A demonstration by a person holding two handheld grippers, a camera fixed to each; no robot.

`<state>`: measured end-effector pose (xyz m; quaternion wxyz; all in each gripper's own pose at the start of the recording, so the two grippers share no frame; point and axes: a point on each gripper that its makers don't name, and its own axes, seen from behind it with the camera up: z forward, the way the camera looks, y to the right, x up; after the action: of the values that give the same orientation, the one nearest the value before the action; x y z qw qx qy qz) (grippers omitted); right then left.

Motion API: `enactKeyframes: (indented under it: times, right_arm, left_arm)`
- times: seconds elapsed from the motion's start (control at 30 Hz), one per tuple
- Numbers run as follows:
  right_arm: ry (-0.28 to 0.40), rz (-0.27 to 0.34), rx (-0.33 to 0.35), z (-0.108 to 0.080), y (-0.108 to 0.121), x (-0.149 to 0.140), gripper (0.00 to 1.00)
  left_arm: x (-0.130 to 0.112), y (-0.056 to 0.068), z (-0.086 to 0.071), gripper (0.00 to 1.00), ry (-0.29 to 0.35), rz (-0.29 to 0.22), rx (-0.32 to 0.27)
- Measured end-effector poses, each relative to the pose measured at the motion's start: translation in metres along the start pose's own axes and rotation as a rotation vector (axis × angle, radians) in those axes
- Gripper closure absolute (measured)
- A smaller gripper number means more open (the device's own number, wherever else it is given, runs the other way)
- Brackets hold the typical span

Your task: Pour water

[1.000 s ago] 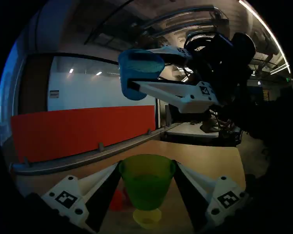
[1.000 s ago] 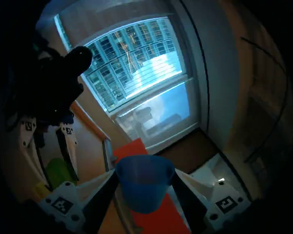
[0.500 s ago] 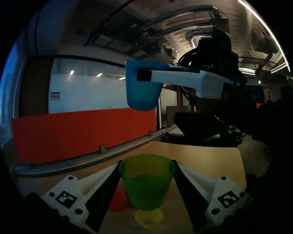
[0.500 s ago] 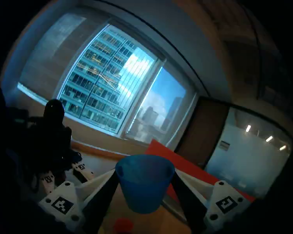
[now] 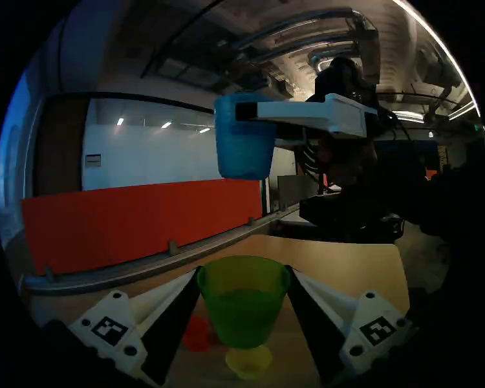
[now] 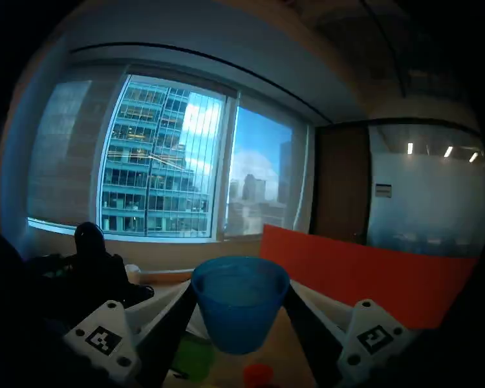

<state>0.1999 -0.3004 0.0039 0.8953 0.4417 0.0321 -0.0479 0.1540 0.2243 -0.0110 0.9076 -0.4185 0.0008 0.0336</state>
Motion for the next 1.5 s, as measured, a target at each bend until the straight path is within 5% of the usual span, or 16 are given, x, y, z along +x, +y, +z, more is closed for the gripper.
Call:
enactKeyframes:
  times: [0.6, 1.0, 1.5]
  right_arm:
    - [-0.037, -0.015, -0.091, -0.04, 0.037, -0.025, 0.09]
    - [-0.033, 0.029, -0.141, -0.074, 0.06, -0.036, 0.09]
    - [-0.07, 0.049, -0.143, -0.083, 0.067, -0.059, 0.09]
  left_arm:
    - [-0.01, -0.028, -0.02, 0.11, -0.026, 0.004, 0.078]
    - [-0.012, -0.044, -0.037, 0.11, -0.036, 0.002, 0.125]
    - [-0.02, -0.05, -0.039, 0.11, -0.075, 0.002, 0.134]
